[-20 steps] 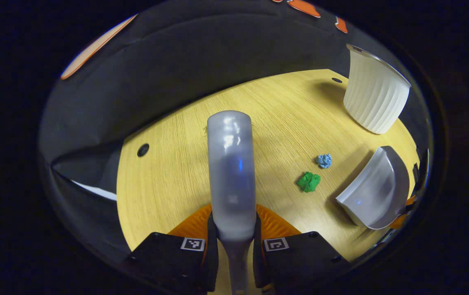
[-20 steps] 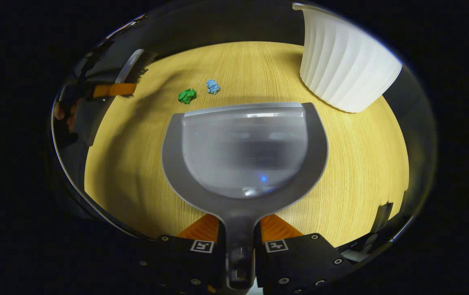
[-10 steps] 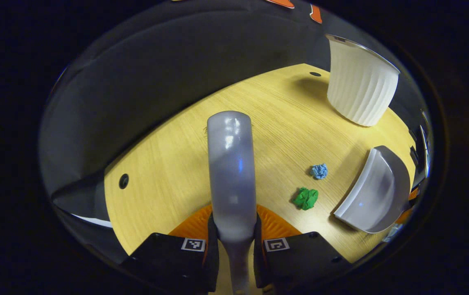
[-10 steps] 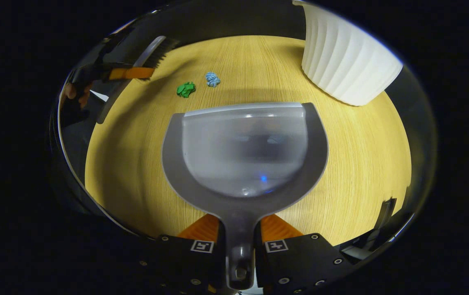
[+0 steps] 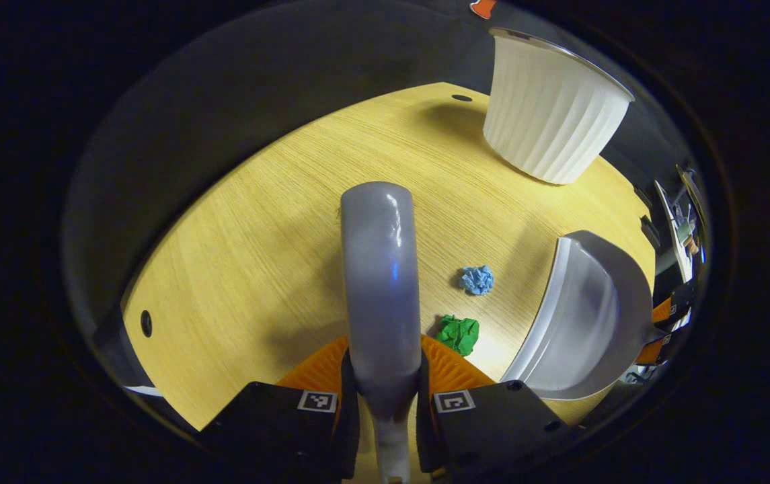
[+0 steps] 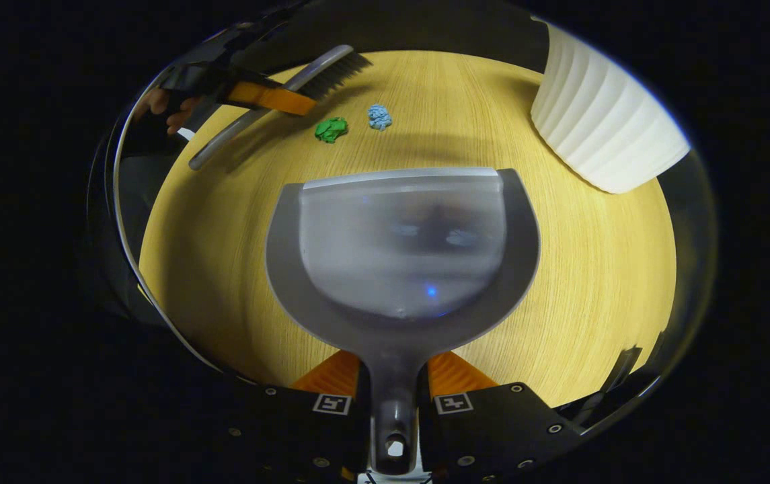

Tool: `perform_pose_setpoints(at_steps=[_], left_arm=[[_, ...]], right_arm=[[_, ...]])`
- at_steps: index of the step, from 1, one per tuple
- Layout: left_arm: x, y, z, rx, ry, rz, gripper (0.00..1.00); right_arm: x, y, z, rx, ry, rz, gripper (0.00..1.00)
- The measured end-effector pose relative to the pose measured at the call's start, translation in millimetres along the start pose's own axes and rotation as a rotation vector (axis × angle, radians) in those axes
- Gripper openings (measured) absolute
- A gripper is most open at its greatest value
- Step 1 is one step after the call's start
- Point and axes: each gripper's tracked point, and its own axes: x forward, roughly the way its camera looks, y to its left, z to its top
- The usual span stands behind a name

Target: Pick up the small broom and dustpan from the desktop, sweep the trash into the dustpan with the broom, and then empty the trash into the garbage bin.

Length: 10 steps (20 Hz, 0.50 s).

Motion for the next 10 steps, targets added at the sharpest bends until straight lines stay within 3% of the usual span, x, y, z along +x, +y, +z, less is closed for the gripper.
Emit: perform_pose_setpoints(at_steps=[10], left_arm=[[18.0,-33.1,3.8,0.103,0.076,-0.156,0.39]], right_arm=[[-0.8,4.5,11.4,-0.072,0.020,0.029,0.31]])
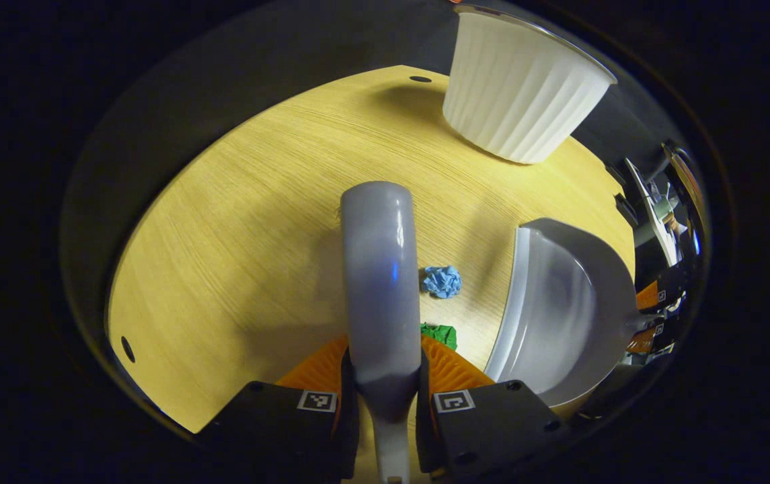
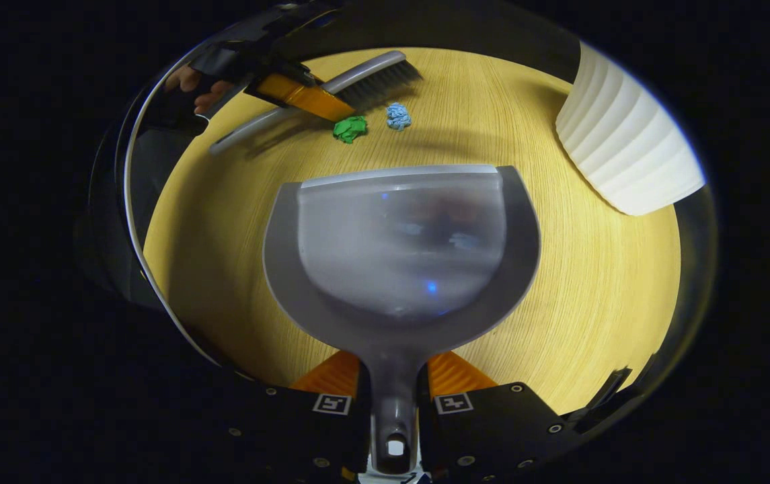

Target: Pick up the small broom and dustpan from the desktop, sweep the trash into the dustpan with the broom, and then empty the trash into the garbage bin.

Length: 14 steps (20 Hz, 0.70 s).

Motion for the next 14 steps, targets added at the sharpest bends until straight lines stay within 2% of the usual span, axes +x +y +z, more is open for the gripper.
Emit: perform_pose_setpoints(at_steps=[5,9,14], left_arm=[[-2.4,-33.0,-3.7,0.034,0.063,-0.143,0.38],[-18.6,-45.5,7.1,0.000,0.077,-0.212,0.38],[-23.2,-89.7,6.7,0.018,0.100,-0.314,0.38]], right_arm=[[-2.1,-1.7,3.5,-0.007,0.003,0.001,0.31],[-4.8,-1.4,7.6,-0.008,0.005,0.005,0.31],[-9.7,-2.0,17.8,-0.006,0.003,-0.001,0.31]])
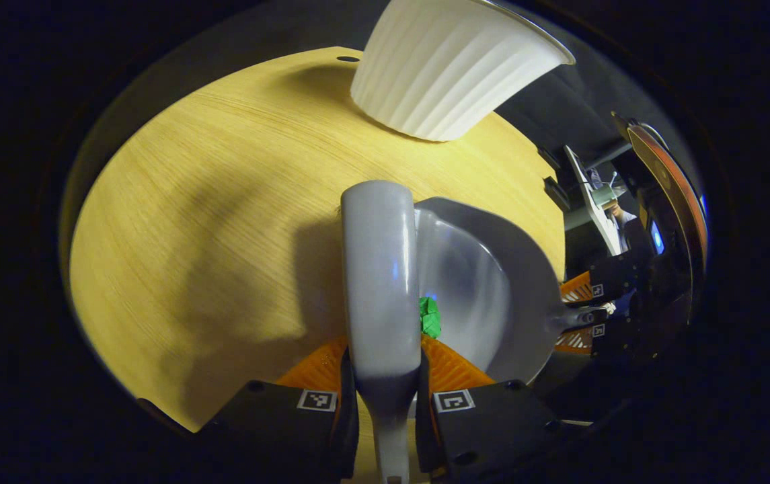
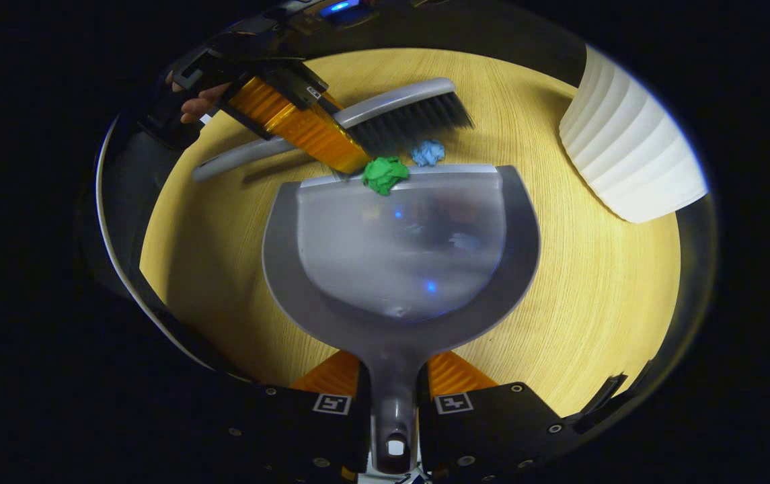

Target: Pick up the small broom and dustpan from the desktop, sweep the trash into the dustpan with the broom, and then empty the trash into the garbage bin.

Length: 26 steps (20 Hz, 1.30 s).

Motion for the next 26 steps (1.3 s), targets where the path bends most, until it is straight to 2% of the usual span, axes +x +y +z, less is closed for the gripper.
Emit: perform_pose_setpoints(at_steps=[3,9,13,16,18,19,20,22,23,24,25,26], left_arm=[[2.3,-16.7,-4.0,-0.010,0.022,-0.052,0.38],[6.4,-45.2,-15.1,-0.092,0.050,-0.139,0.38],[0.3,-63.6,-20.8,-0.097,0.041,-0.178,0.38],[-9.6,-60.1,-21.9,-0.097,0.013,-0.146,0.38],[-17.6,-53.4,-19.1,-0.109,-0.013,-0.116,0.38],[-23.3,-49.2,-17.2,-0.119,-0.027,-0.098,0.38],[-27.3,-43.7,-14.2,-0.124,-0.046,-0.076,0.38],[-35.5,-31.5,-11.4,-0.130,-0.068,-0.026,0.38],[-37.2,-22.4,-10.7,-0.128,-0.072,0.007,0.38],[-38.8,-13.4,-11.0,-0.131,-0.073,0.027,0.38],[-39.8,-7.2,-11.5,-0.134,-0.066,0.048,0.38],[-37.8,-5.4,-10.3,-0.138,-0.061,0.057,0.39]], right_arm=[[5.3,-0.3,12.4,0.003,-0.004,-0.003,0.31],[9.8,-1.7,34.2,0.027,-0.017,-0.006,0.30],[14.8,-11.5,54.8,0.036,-0.027,-0.008,0.31],[17.2,-28.6,59.3,0.052,-0.043,-0.003,0.31],[12.9,-35.1,47.1,0.062,-0.058,-0.001,0.31],[10.6,-31.9,44.0,0.063,-0.066,-0.001,0.39],[10.3,-29.5,44.9,0.063,-0.071,-0.002,0.30],[11.4,-25.6,46.1,0.072,-0.082,-0.001,0.31],[11.3,-24.4,45.2,0.073,-0.087,0.000,0.22],[11.4,-24.0,45.2,0.073,-0.084,0.000,0.31],[10.9,-24.2,43.7,0.070,-0.080,0.001,0.31],[11.3,-25.2,45.2,0.065,-0.076,0.000,0.39]])
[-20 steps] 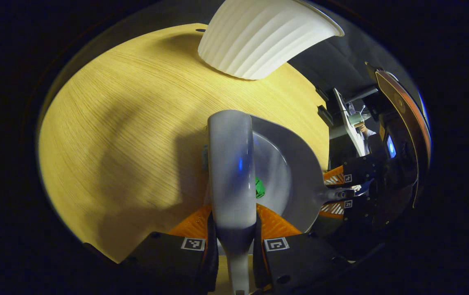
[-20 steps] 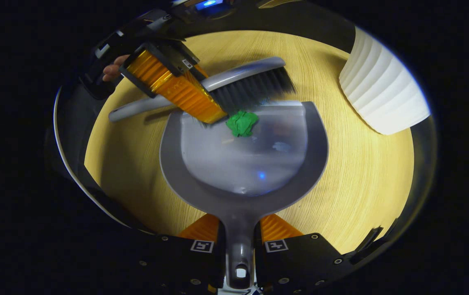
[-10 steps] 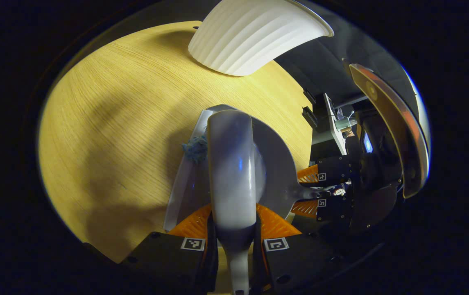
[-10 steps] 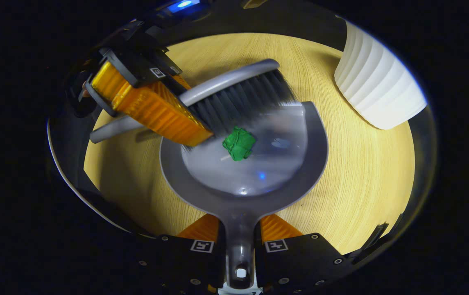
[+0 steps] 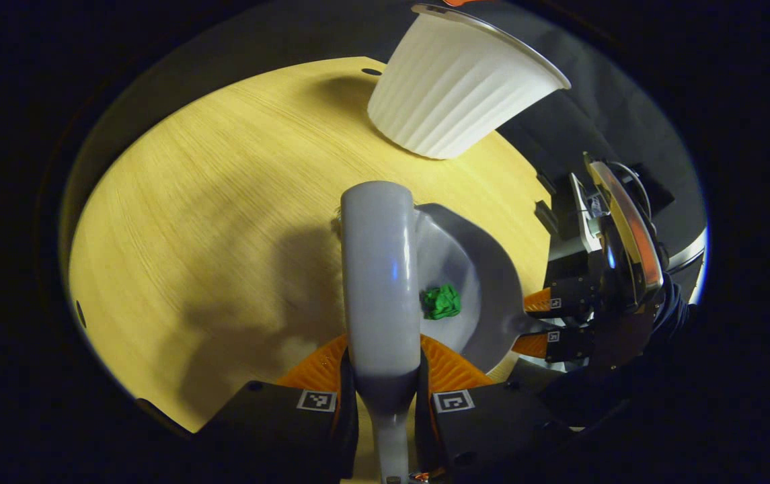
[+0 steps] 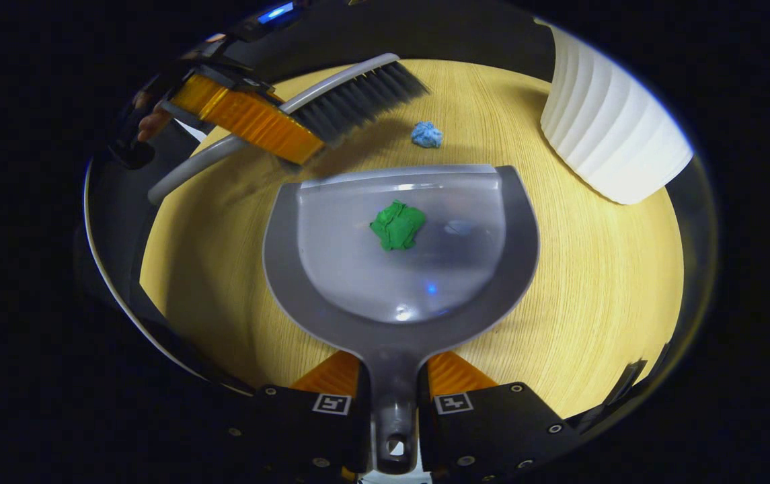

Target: Pick up the small broom and dustpan from the desktop, sweep the trash into the dustpan with the broom, and then empty the trash into the garbage bin.

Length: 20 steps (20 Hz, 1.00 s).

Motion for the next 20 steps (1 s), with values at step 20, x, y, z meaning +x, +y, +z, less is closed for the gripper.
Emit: perform_pose_setpoints(at_steps=[20], left_arm=[[19.1,67.2,37.0,0.306,0.193,0.173,0.38]], right_arm=[[-6.5,1.0,2.0,-0.016,0.058,-0.007,0.31]])
